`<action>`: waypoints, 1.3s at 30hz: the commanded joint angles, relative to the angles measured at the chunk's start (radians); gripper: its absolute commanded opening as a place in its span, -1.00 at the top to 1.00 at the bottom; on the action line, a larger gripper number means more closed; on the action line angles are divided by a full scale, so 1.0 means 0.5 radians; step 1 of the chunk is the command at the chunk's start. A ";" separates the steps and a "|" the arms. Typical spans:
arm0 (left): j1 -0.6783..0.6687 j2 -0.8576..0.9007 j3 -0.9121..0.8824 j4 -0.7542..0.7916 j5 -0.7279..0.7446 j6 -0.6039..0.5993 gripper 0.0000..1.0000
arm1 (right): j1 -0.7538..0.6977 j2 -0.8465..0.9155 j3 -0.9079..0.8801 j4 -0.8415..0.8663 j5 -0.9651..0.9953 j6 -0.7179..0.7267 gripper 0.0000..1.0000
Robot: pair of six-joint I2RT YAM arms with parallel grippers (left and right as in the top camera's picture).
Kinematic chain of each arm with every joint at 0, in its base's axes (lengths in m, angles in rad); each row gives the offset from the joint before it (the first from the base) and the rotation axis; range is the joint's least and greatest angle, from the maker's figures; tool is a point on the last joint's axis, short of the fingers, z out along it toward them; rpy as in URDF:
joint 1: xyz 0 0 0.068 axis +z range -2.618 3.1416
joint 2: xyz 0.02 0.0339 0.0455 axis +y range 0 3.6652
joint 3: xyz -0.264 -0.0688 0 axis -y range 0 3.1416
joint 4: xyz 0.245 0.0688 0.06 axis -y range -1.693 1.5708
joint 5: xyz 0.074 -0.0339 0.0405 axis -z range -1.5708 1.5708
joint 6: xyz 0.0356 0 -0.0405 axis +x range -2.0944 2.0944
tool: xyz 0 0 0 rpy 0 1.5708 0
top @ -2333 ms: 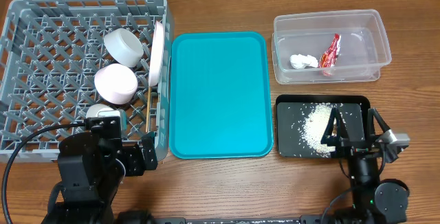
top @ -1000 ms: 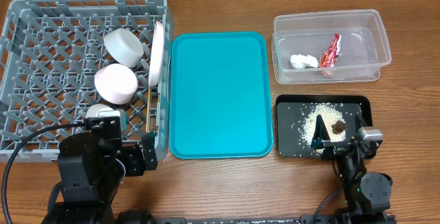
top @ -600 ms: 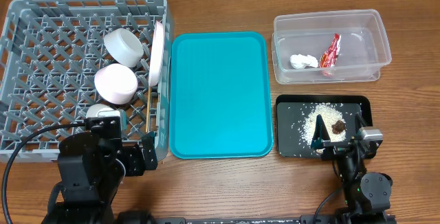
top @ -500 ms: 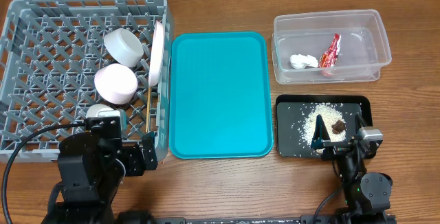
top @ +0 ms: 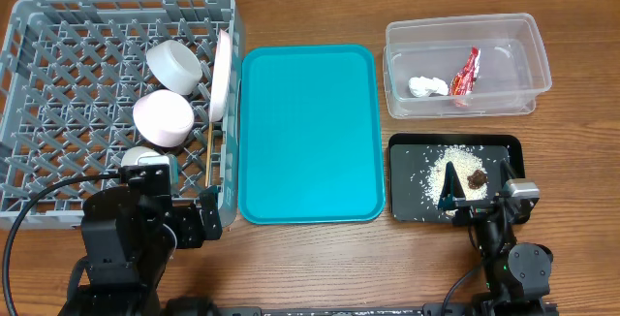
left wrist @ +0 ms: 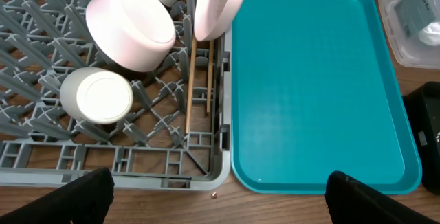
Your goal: Sort waste into correct bins and load items into the dishwasher
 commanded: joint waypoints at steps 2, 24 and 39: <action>-0.032 -0.020 -0.009 -0.002 0.016 -0.013 -0.99 | -0.008 -0.018 -0.021 0.008 -0.011 -0.007 -1.00; -0.039 -0.694 -0.848 0.756 -0.087 -0.009 -0.99 | -0.008 -0.018 -0.021 0.008 -0.011 -0.007 -0.99; -0.039 -1.254 -1.528 1.694 -0.081 0.004 -1.00 | -0.008 -0.018 -0.021 0.008 -0.011 -0.007 -1.00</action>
